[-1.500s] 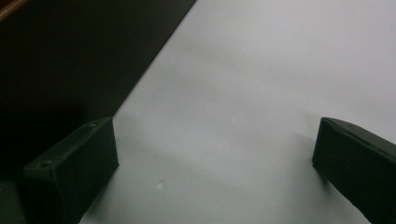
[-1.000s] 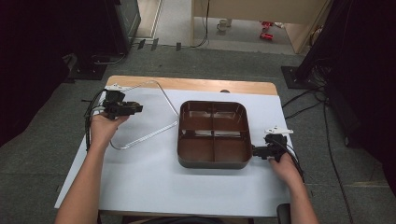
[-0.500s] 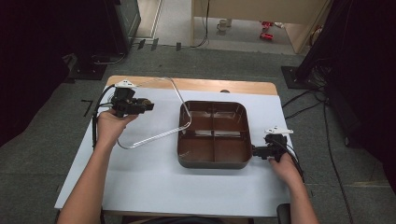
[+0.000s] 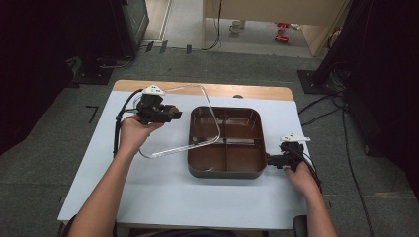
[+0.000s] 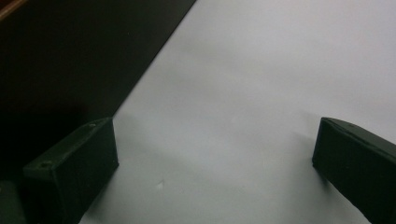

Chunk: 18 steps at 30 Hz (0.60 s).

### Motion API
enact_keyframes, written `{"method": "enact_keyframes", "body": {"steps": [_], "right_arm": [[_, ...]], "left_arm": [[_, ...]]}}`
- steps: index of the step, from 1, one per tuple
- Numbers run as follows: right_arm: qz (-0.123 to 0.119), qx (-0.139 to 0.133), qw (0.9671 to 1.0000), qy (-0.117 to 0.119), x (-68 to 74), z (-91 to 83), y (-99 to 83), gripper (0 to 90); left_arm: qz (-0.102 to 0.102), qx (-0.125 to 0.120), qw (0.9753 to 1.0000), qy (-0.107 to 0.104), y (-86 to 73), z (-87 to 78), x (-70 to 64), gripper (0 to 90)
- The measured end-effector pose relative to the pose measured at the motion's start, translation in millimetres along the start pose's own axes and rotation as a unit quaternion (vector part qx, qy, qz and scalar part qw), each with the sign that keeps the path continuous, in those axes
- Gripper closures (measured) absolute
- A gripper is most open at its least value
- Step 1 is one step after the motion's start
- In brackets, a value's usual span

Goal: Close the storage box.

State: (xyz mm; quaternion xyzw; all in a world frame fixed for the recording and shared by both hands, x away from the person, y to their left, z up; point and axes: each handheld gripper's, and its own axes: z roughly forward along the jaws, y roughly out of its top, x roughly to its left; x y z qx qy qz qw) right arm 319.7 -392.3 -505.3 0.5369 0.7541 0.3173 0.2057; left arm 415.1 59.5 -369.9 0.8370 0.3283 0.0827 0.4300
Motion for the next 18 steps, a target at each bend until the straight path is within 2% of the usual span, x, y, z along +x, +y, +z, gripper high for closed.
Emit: {"method": "enact_keyframes", "body": {"steps": [9,16,18], "right_arm": [[0.001,0.000,1.0000,0.000,0.1,0.0,-0.1,0.0],[0.001,0.000,1.0000,0.000,0.1,-0.1,0.0,0.0],[0.001,0.000,1.0000,0.000,0.1,-0.1,-0.1,0.0]], "left_arm": [[0.018,0.006,0.9996,-0.023,13.7,23.6,-18.7,59.7],[0.029,0.006,0.9991,-0.031,14.7,36.1,-29.2,59.7],[0.038,0.003,0.9987,-0.032,12.5,41.6,-33.8,59.6]]}}
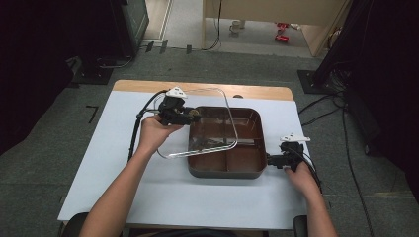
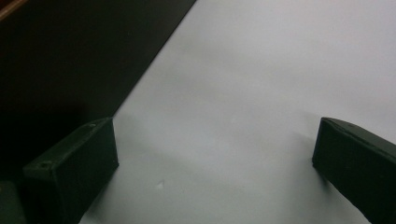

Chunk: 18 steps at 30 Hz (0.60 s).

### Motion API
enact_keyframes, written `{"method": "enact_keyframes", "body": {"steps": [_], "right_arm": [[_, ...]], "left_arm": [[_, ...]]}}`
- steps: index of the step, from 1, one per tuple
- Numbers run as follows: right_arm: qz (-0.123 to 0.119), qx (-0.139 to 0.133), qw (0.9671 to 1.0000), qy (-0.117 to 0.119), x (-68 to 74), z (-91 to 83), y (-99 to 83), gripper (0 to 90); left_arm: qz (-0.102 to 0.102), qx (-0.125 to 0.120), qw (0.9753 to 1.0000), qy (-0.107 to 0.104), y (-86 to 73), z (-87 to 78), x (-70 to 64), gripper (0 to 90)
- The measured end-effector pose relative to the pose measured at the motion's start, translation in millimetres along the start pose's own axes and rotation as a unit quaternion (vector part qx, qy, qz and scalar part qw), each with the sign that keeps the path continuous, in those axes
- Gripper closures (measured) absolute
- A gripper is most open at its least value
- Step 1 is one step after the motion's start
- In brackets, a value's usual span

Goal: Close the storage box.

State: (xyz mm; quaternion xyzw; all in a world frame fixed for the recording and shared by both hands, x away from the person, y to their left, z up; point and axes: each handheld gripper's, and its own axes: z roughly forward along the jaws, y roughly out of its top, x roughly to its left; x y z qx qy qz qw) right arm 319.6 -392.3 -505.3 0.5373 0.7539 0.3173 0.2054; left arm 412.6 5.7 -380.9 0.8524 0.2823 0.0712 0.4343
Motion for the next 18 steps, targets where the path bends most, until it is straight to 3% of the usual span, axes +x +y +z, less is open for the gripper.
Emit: {"method": "enact_keyframes", "body": {"steps": [6,18], "right_arm": [[0.000,0.000,1.0000,0.000,0.0,0.1,0.0,0.0],[0.000,0.000,1.0000,0.000,0.0,0.0,0.0,0.0]], "left_arm": [[0.005,0.013,0.9998,-0.014,-2.1,18.0,-9.0,59.7],[0.021,0.014,0.9987,-0.045,0.9,45.8,-31.8,59.6]]}}
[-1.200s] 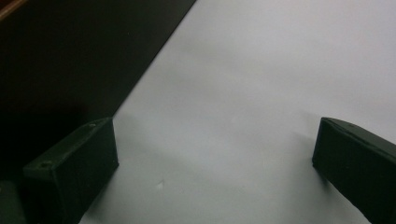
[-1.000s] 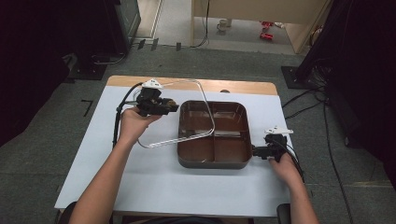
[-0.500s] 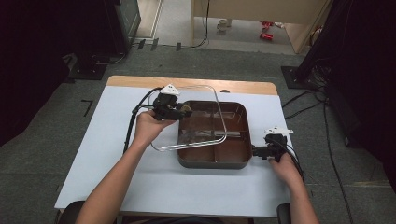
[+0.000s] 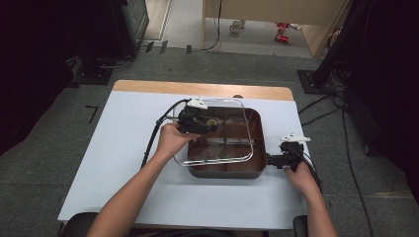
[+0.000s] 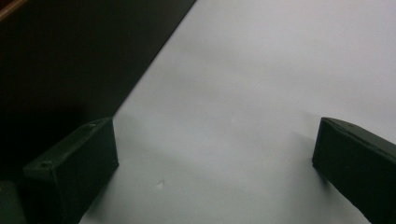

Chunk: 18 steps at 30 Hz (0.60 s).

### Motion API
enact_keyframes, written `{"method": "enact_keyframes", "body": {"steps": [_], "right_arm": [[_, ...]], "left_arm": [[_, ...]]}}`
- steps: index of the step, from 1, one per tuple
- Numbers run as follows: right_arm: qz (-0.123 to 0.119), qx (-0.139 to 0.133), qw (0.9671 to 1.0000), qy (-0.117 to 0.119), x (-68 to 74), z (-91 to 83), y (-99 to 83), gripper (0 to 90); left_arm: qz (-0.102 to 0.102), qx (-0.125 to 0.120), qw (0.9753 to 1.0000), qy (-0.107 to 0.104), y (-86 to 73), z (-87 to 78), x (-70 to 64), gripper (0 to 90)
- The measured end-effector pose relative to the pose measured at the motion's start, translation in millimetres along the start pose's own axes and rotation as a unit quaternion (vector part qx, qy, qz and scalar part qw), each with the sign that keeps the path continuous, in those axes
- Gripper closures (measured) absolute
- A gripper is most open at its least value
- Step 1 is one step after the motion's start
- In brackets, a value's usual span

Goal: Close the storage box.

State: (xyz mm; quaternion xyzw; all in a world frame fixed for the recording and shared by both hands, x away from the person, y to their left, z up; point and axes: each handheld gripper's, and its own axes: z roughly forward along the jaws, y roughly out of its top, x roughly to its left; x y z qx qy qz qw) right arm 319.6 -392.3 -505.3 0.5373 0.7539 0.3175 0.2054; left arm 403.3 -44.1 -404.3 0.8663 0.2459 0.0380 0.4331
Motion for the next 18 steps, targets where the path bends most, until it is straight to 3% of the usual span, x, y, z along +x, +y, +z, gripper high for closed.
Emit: {"method": "enact_keyframes", "body": {"steps": [12,18], "right_arm": [[0.000,0.000,1.0000,0.000,0.0,0.0,0.0,0.0],[0.000,0.000,1.0000,0.000,0.0,0.0,0.0,0.0]], "left_arm": [[0.023,0.022,0.9993,-0.018,5.6,27.7,-17.0,59.6],[0.022,0.028,0.9991,-0.024,8.8,39.1,-20.2,59.6]]}}
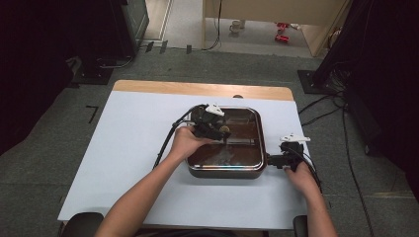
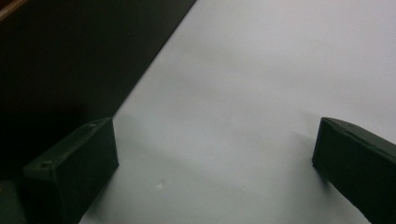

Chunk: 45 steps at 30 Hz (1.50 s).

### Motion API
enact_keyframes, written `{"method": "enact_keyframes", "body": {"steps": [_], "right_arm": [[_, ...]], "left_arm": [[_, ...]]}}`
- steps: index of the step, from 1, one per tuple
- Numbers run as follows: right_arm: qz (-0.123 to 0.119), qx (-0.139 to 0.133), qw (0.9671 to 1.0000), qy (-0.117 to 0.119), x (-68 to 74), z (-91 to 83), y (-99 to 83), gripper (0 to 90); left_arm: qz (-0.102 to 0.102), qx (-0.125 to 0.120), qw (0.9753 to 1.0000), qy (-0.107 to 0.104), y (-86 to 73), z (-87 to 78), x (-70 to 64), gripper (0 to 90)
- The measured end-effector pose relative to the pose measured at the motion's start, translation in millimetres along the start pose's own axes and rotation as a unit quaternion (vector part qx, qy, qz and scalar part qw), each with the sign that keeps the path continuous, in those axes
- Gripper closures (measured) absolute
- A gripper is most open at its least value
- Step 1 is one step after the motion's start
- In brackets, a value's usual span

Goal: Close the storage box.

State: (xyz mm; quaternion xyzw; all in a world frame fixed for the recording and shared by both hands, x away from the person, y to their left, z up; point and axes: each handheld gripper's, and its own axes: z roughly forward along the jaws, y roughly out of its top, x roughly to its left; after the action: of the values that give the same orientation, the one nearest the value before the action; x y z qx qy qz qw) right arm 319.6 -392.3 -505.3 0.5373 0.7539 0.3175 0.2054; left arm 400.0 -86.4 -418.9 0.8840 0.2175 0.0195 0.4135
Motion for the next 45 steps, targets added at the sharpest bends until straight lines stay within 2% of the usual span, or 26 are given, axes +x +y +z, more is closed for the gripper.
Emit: {"method": "enact_keyframes", "body": {"steps": [6,10,14,21,23,25,26,29,34,35,37,38,39,41,43,45], "right_arm": [[0.000,0.000,1.0000,0.000,-0.1,0.0,0.0,0.0],[0.000,0.000,1.0000,0.000,0.0,0.0,0.0,0.0],[0.000,0.000,1.0000,0.000,0.0,0.0,0.0,0.0],[0.000,0.000,1.0000,0.000,0.0,0.0,0.0,0.0],[0.000,0.000,1.0000,0.000,0.0,0.0,0.0,0.0],[0.000,0.000,1.0000,0.000,0.0,0.0,0.0,0.0],[0.000,0.000,1.0000,0.000,0.0,0.0,0.0,0.0],[0.000,0.000,1.0000,0.000,0.0,0.0,0.0,0.0],[0.000,0.000,1.0000,0.000,0.0,0.0,0.0,0.0],[0.000,0.000,1.0000,0.000,0.0,0.0,0.0,0.0],[0.000,0.000,1.0000,0.000,0.0,0.0,0.0,0.0],[0.000,0.000,1.0000,0.000,0.0,0.0,0.0,0.0],[0.000,0.000,1.0000,0.000,0.1,0.0,0.0,0.0],[0.000,0.000,1.0000,0.000,0.0,0.0,-0.1,0.0],[0.000,-0.001,1.0000,0.000,0.1,0.1,-0.1,0.0],[0.000,-0.001,1.0000,0.000,0.1,0.1,-0.1,0.0]], "left_arm": [[0.005,0.004,1.0000,0.003,2.2,8.8,-4.1,59.6],[0.000,0.009,1.0000,-0.003,0.5,10.1,-3.6,59.6],[0.000,0.005,1.0000,0.001,-0.1,10.7,-4.2,59.5],[-0.007,-0.003,0.9999,-0.009,-3.0,10.7,-1.8,58.8],[-0.013,-0.006,0.9998,-0.016,-3.1,8.7,0.3,57.5],[-0.015,-0.007,0.9997,-0.015,-2.8,6.9,0.8,55.9],[-0.015,-0.009,0.9998,-0.014,-2.7,5.5,1.2,52.2],[-0.019,-0.018,0.9995,-0.019,-1.8,-2.6,3.1,48.3],[-0.011,-0.017,0.9996,-0.020,-2.4,-9.3,0.8,43.4],[-0.012,-0.028,0.9994,-0.019,-3.1,-14.5,0.2,41.3],[-0.019,-0.031,0.9991,-0.021,-2.7,-17.1,0.5,40.5],[-0.025,-0.030,0.9991,-0.017,-2.1,-18.9,0.5,39.0],[-0.029,-0.032,0.9991,-0.005,-1.3,-21.8,-0.3,37.5],[-0.021,-0.033,0.9990,0.023,-1.6,-25.6,-3.4,36.6],[-0.001,-0.030,0.9989,0.035,-5.0,-29.2,-4.8,34.5],[-0.002,-0.033,0.9989,0.034,-9.7,-32.8,-4.6,32.6]]}}
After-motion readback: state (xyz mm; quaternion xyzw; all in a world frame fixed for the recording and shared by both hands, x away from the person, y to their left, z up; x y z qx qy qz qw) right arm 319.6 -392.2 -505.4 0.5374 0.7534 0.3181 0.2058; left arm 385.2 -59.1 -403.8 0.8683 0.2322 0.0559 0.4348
